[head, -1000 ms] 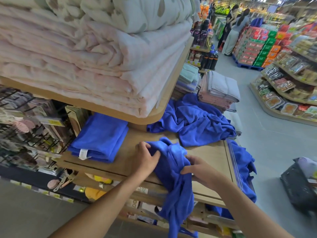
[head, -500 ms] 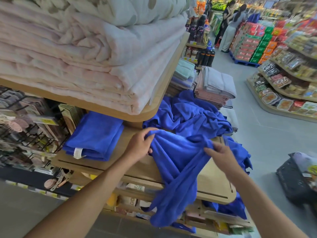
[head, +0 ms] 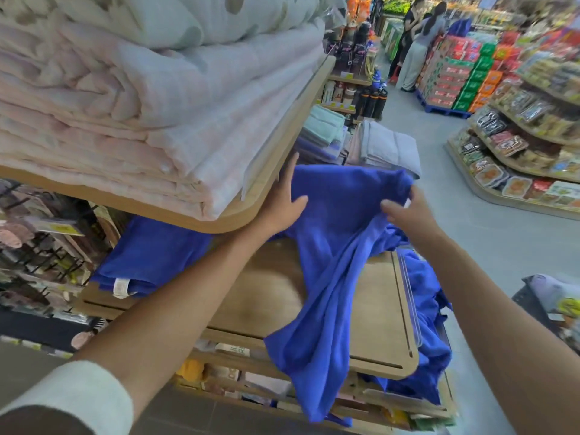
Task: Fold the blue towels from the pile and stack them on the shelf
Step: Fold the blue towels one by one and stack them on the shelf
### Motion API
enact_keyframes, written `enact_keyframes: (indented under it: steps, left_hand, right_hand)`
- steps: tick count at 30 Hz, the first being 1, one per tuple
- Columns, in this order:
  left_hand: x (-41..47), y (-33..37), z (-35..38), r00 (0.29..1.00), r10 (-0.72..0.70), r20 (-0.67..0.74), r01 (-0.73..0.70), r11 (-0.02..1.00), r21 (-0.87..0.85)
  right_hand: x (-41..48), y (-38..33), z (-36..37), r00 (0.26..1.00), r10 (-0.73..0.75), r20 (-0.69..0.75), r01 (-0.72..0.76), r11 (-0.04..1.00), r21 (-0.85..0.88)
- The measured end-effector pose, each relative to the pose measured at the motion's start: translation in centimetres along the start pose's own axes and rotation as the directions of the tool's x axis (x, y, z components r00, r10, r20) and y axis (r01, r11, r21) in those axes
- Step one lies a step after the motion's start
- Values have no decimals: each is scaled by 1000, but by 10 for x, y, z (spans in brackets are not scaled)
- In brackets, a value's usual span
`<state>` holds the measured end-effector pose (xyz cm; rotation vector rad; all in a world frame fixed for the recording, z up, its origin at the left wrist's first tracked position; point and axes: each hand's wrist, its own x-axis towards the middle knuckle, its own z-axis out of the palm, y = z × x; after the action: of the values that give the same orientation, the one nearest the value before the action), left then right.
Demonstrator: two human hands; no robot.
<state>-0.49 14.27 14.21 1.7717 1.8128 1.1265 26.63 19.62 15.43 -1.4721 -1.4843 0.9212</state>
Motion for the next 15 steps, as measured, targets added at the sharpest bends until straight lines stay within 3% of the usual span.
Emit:
enact_keyframes:
  steps: [3,5,8,11,15]
  left_hand:
    - [-27,-24,23,1000,19,23,-21,993,113]
    - [-57,-52,40,984,-74,161,43,981,190]
    - [-107,-87,57,907,-201,369,66,936,347]
    - [-135,-99,64,937,-212,278,140,956,256]
    - [-145,-91,58,954,-275,118,278,960,-10]
  right_hand:
    - [-22,29,15,996,-65,58,80,954,-290]
    - [-50,49,27,974,-127,187,194,893,-405]
    - [-98,76,52,820,-163,548,424,816,-392]
    - [-129,89,81,700,-115,704,560,700,-442]
    - [-141,93,109,713,-114,692,642,502,-579]
